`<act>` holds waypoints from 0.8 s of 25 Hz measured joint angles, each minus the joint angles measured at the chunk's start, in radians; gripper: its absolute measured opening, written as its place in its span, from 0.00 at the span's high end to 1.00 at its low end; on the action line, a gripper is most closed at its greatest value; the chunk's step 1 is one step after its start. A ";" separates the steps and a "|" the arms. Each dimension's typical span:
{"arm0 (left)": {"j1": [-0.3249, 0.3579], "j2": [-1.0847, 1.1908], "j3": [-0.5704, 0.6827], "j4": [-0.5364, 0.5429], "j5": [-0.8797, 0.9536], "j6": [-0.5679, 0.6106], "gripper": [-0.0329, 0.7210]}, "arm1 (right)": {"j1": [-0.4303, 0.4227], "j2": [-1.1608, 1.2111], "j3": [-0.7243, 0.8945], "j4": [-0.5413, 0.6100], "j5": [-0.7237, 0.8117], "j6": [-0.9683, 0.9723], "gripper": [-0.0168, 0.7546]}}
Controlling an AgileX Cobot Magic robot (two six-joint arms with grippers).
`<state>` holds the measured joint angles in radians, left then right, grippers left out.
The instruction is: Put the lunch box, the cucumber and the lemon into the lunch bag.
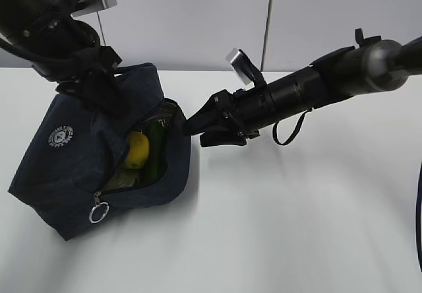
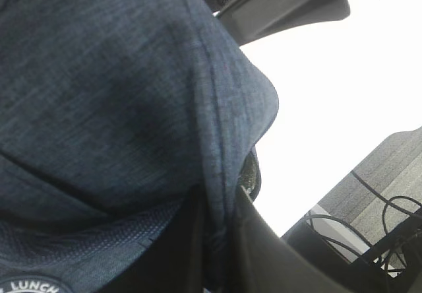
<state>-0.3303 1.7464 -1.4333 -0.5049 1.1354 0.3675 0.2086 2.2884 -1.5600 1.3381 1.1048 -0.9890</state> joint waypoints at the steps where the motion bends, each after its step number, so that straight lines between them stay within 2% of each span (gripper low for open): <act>1: 0.000 0.000 0.000 0.000 0.000 0.000 0.94 | 0.000 0.006 0.000 -0.002 0.000 0.000 0.30; 12: 0.000 0.000 0.000 0.000 0.001 0.000 0.94 | 0.048 0.015 0.000 -0.004 -0.069 0.004 0.32; 17: 0.000 0.000 0.000 0.000 0.001 0.000 0.94 | 0.067 0.017 0.000 -0.004 -0.082 0.002 0.39; 20: 0.000 0.000 0.000 0.000 0.002 0.000 0.94 | 0.067 0.017 0.000 -0.004 -0.086 0.002 0.52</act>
<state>-0.3303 1.7464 -1.4333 -0.5049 1.1377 0.3675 0.2758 2.3051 -1.5600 1.3342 1.0186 -0.9870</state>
